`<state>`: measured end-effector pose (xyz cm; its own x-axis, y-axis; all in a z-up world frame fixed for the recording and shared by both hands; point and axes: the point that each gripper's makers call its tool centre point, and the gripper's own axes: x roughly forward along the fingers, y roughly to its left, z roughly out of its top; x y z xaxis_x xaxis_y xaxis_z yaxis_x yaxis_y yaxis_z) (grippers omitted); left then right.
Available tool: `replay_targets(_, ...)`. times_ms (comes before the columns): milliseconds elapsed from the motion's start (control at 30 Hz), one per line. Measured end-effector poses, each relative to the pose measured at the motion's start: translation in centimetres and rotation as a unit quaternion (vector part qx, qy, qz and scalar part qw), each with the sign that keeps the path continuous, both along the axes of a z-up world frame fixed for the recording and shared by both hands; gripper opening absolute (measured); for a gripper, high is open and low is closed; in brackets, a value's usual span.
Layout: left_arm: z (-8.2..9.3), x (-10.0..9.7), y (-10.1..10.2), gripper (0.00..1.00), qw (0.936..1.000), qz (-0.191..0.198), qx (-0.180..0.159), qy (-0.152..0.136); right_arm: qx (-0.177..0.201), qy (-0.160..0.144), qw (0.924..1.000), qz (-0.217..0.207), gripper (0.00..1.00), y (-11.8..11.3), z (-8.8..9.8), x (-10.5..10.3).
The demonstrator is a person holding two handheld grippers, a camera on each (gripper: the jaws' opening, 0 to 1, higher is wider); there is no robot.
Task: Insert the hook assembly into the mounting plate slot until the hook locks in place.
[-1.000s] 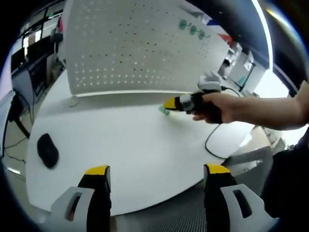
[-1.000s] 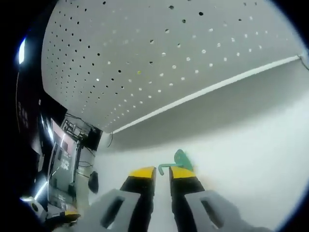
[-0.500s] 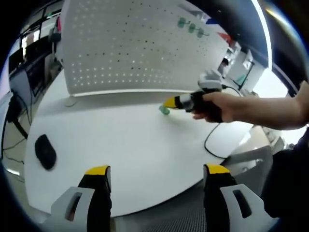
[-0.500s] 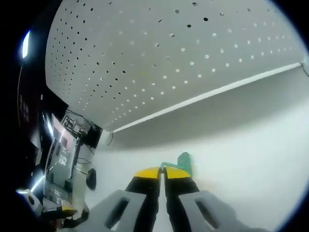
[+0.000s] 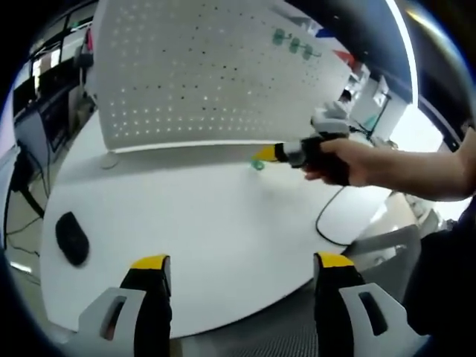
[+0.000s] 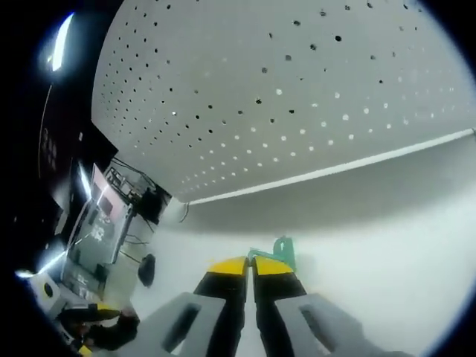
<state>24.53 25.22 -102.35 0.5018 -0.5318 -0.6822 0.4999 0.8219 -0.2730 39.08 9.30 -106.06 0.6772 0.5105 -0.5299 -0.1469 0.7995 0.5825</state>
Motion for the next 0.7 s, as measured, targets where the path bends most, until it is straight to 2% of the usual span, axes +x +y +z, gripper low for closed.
replay_targets(167,0.7,1.2,0.2,0.8,0.9999,-0.001,0.001,-0.013,0.027,-0.026,0.9982,0.048,0.0,1.3,3.1,-0.7)
replay_targets(267,1.0,2.2,0.7,0.8,0.9998,0.005,-0.004,-0.017,0.047,-0.036,0.9946,0.085,0.0,2.3,4.8,-2.0)
replay_targets(433,1.6,3.5,1.3,0.8,0.9996,0.012,-0.012,-0.023,0.053,-0.044,0.988,0.138,0.0,3.3,6.2,-4.9)
replay_targets(533,1.9,4.1,1.3,0.8,0.9993,0.018,-0.022,-0.025,0.062,-0.043,0.9826,0.17,0.0,3.9,6.7,-6.7)
replay_targets(633,2.4,4.4,0.5,0.8,0.9984,0.022,-0.048,-0.018,0.067,-0.046,0.9759,0.203,0.0,4.7,7.3,-8.5)
replay_targets(700,2.9,4.4,-0.6,0.81,0.9968,0.017,-0.078,-0.01,0.068,-0.055,0.9664,0.242,0.0,5.6,7.9,-10.1)
